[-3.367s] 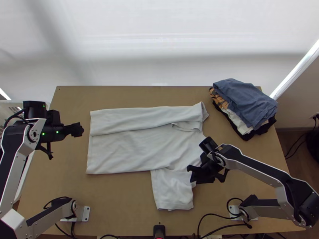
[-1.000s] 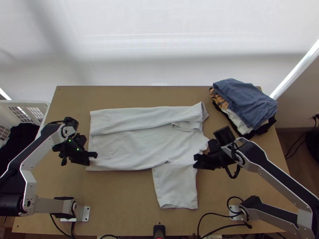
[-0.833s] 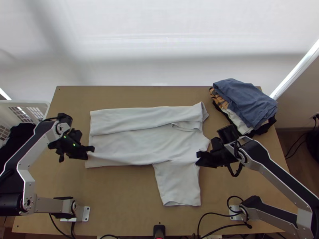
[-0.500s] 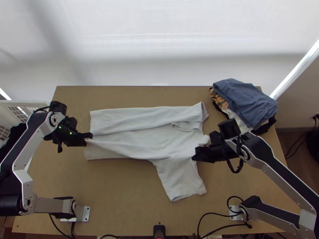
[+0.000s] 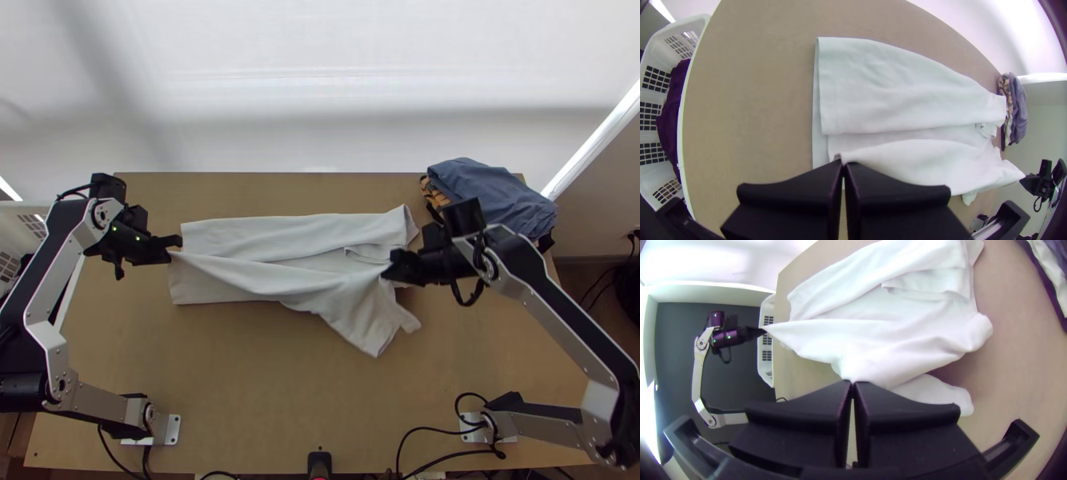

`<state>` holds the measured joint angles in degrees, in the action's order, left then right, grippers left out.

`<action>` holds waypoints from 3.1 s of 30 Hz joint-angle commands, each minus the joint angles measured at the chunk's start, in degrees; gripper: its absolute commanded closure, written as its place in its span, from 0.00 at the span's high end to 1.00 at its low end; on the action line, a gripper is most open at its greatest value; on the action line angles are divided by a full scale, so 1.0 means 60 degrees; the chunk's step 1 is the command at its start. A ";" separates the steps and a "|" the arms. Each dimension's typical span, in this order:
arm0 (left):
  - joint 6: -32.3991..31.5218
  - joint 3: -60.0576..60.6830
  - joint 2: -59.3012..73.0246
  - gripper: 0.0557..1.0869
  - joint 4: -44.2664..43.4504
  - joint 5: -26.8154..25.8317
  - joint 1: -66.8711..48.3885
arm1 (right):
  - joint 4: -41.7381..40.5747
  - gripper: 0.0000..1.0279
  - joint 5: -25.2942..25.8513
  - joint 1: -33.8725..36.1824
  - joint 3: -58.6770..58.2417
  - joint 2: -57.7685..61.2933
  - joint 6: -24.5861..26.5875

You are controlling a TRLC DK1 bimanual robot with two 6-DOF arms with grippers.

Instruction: Fold the t-shirt

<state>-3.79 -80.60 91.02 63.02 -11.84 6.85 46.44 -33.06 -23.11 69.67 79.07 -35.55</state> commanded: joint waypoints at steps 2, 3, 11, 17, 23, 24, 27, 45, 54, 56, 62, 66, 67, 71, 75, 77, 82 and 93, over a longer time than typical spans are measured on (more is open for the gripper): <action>-0.0335 -0.0717 0.0415 0.04 -0.0016 -0.0107 -0.0102 | -0.0107 0.03 -0.0101 0.0337 0.0942 0.0958 -0.0154; -0.0393 -0.0835 0.0533 0.04 -0.0016 -0.0093 -0.0117 | -0.0107 0.03 -0.0101 0.0395 0.1118 0.1163 -0.0154; -0.0789 -0.2007 0.1309 0.04 0.0013 -0.0034 -0.0102 | -0.0107 0.03 -0.0027 0.0747 0.2480 0.2701 -0.0388; -0.1287 -0.2724 0.1924 0.04 0.0072 0.0010 -0.0102 | -0.0122 0.03 0.0295 0.0996 0.3491 0.3975 -0.0506; -0.1463 -0.3120 0.2290 0.04 0.0087 0.0024 -0.0175 | -0.0107 0.03 0.0515 0.1230 0.4751 0.5426 -0.0506; -0.1492 -0.3222 0.2378 0.04 0.0087 0.0039 -0.0175 | -0.0107 0.03 0.0573 0.1260 0.4971 0.5704 -0.0506; -0.1580 -0.3486 0.2598 0.04 0.0087 0.0083 -0.0190 | -0.0107 0.03 0.0749 0.1289 0.5659 0.6451 -0.0520; -0.2547 -0.5112 0.4546 0.04 -0.0016 0.0391 0.0118 | 0.0200 0.03 0.1540 0.1596 0.8677 0.8868 -0.0740; -0.3030 -0.5009 0.4927 0.04 -0.0367 0.0581 0.0059 | 0.0288 0.05 0.1730 0.1670 0.8369 0.8927 -0.0696; -0.3118 -0.4980 0.4883 0.26 -0.0455 0.0566 -0.0029 | 0.0288 0.44 0.1730 0.1670 0.8310 0.8912 -0.0711; -0.3440 -0.5053 0.4561 0.76 -0.0968 0.0317 -0.0146 | 0.0068 0.97 0.1862 0.1684 0.8266 0.8590 -0.0696; -0.3880 -0.5009 0.4224 0.76 -0.1583 -0.0825 0.0220 | -0.0298 0.97 0.1994 0.1670 0.8017 0.7784 -0.0696; -0.3865 -0.4922 0.4048 0.85 -0.1700 -0.1030 0.0279 | -0.0298 0.97 0.1994 0.1670 0.7944 0.7550 -0.0681; -0.3792 -0.4599 0.3536 0.96 -0.1920 -0.1148 0.0572 | -0.0298 0.97 0.1979 0.1684 0.7461 0.6480 -0.0652; -0.3177 -0.3471 0.2759 0.95 -0.2565 -0.2349 0.0982 | -0.0298 0.97 0.1877 0.1772 0.6875 0.5382 -0.0637; -0.2913 -0.2754 0.2510 0.95 -0.3019 -0.3213 0.1231 | -0.0312 0.97 0.1862 0.1816 0.6670 0.4928 -0.0579; -0.1946 -0.1523 0.2203 0.95 -0.3165 -0.3389 0.1495 | -0.0298 0.97 0.1569 0.1948 0.6421 0.4019 -0.0667; -0.0833 0.0103 0.1997 0.95 -0.3531 -0.3418 0.1949 | -0.0151 0.97 0.1335 0.2036 0.6465 0.3331 -0.0857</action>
<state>-11.07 -81.80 104.81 42.61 -31.53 17.61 45.12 -24.53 -11.18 109.84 100.88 -39.20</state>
